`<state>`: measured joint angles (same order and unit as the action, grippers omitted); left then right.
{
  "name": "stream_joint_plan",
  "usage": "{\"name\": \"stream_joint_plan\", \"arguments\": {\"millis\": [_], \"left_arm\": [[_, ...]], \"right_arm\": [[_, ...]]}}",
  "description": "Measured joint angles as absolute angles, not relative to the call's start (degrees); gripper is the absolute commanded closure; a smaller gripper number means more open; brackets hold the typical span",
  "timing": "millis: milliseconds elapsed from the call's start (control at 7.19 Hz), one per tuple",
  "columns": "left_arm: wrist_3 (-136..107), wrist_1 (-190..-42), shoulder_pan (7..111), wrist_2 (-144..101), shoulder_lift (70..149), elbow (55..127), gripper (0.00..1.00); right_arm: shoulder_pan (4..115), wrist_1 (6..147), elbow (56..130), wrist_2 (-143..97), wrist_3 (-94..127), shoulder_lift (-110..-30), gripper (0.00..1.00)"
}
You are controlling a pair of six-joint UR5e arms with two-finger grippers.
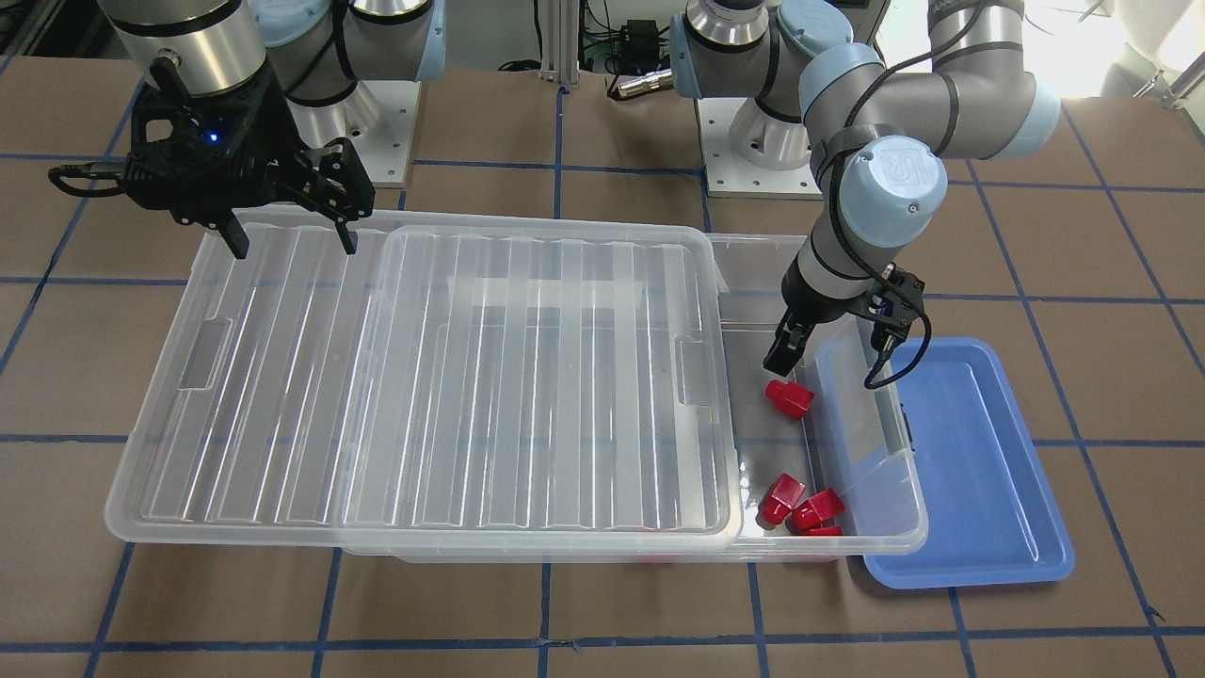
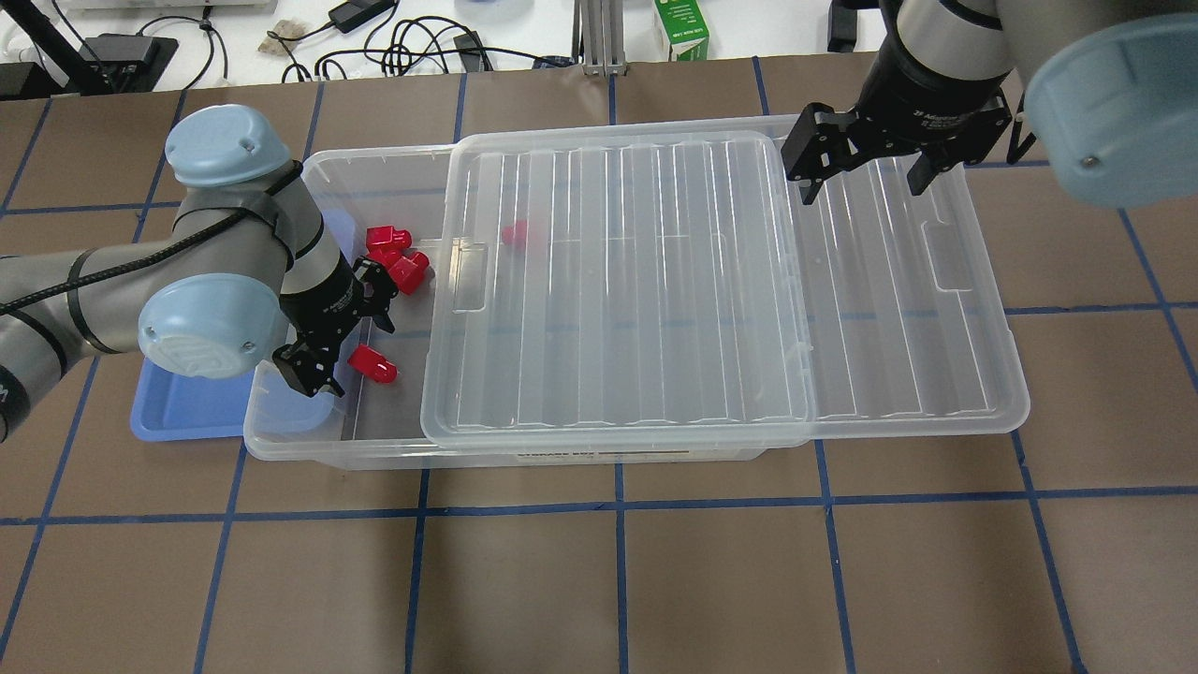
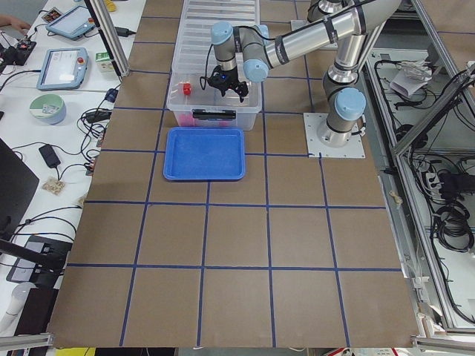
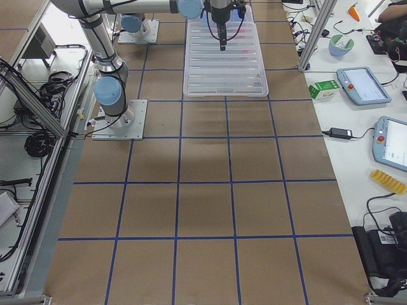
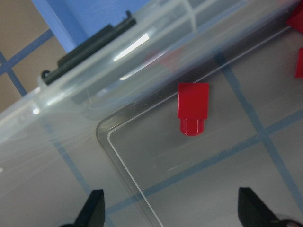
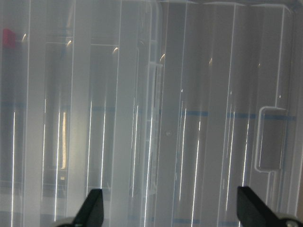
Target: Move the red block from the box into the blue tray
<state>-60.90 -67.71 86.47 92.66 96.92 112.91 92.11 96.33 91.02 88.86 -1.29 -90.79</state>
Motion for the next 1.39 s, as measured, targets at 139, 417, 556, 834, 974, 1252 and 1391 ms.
{"name": "stream_joint_plan", "arguments": {"millis": [139,417,556,834,974,1252,1391], "left_arm": [[-63.51,-66.54,86.59,92.59,97.32,113.69,0.0],[-66.87,-64.48,86.65,92.28,98.06,115.18,0.0],[-67.4,-62.07,86.66,92.29,98.68,116.06,0.0],[-67.58,-58.79,86.86,92.61,99.55,116.92,0.0],[-67.67,-57.54,87.06,92.68,99.71,117.26,0.0],[-67.78,-55.25,87.8,92.78,99.63,118.25,0.0],[-67.82,-54.35,87.94,92.8,99.84,118.72,0.0]], "right_arm": [[92.11,96.31,91.04,88.86,-1.31,-90.79,0.0],[92.11,96.25,91.08,88.86,-1.35,-90.79,0.0],[92.11,96.24,91.11,88.86,-1.34,-90.79,0.0],[92.11,96.24,91.14,88.86,-1.32,-90.79,0.0],[92.11,96.24,91.14,88.86,-1.34,-90.79,0.0],[92.11,96.26,91.14,88.84,-1.4,-90.79,0.0],[92.11,96.28,91.14,88.82,-1.4,-90.79,0.0]]}}
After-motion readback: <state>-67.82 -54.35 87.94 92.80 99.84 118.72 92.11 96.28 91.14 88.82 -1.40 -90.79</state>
